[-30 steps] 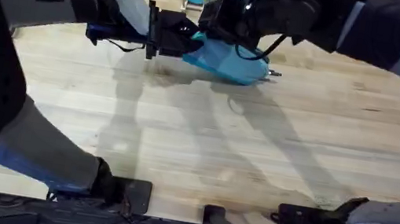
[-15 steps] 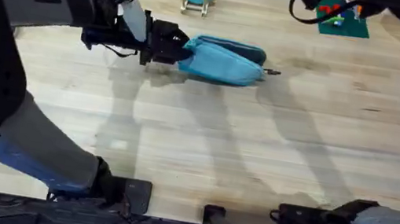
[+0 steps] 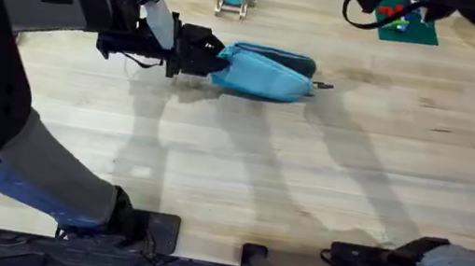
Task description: Unzip the bag, pick up the pens from the table one at a time and place them inside, then zip the bag closed.
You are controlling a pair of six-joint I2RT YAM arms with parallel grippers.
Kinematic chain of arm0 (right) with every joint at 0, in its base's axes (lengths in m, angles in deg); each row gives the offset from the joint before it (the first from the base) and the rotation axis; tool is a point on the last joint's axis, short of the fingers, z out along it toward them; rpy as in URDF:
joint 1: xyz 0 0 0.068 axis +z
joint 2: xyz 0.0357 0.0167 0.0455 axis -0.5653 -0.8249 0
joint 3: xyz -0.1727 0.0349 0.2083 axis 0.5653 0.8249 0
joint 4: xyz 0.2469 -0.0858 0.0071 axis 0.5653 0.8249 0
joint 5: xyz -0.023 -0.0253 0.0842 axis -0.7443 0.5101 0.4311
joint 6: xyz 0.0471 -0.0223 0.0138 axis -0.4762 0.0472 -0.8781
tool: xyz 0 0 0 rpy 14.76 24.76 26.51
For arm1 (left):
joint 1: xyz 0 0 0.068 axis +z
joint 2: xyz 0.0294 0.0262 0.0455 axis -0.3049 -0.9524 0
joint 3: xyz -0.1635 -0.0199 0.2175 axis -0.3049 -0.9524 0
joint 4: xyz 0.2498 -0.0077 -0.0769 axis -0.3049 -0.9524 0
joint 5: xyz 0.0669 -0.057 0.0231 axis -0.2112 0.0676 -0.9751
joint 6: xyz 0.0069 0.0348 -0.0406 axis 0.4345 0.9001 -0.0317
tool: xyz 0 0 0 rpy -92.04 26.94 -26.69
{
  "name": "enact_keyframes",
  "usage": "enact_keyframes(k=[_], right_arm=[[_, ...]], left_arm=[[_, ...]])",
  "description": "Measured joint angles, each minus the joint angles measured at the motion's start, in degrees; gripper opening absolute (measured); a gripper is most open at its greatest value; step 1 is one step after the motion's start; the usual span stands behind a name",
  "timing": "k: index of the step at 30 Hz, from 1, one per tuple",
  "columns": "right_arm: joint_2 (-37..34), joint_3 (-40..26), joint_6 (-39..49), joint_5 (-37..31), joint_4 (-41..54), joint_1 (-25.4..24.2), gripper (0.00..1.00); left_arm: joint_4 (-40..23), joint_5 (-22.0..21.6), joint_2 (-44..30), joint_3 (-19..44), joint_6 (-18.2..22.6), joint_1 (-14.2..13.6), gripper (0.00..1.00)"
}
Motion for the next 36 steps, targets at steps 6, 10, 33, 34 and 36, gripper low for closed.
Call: enact_keyframes(k=[6, 10, 33, 34, 36], right_arm=[[0.00, 0.00, 0.00, -0.02, 0.65, 0.00, 0.031], [0.00, 0.00, -0.07, 0.11, 1.33, 0.00, 0.198], [0.00, 0.00, 0.20, 7.04, 7.63, 0.61, 0.996], [0.00, 0.00, 0.20, 7.04, 7.63, 0.61, 0.996], [0.00, 0.00, 0.20, 7.04, 7.65, 0.61, 0.996]], left_arm=[[0.00, -0.17, 0.00, 0.00, 0.00, 0.00, 0.042], [0.00, -0.17, 0.00, 0.00, 0.00, 0.00, 0.042], [-0.02, 1.45, 0.00, 0.00, -0.20, -0.43, 0.951], [-0.02, 1.64, 0.00, 0.00, -0.15, -0.46, 0.980], [0.03, 1.88, 0.00, 0.00, -0.21, -0.48, 0.991]])
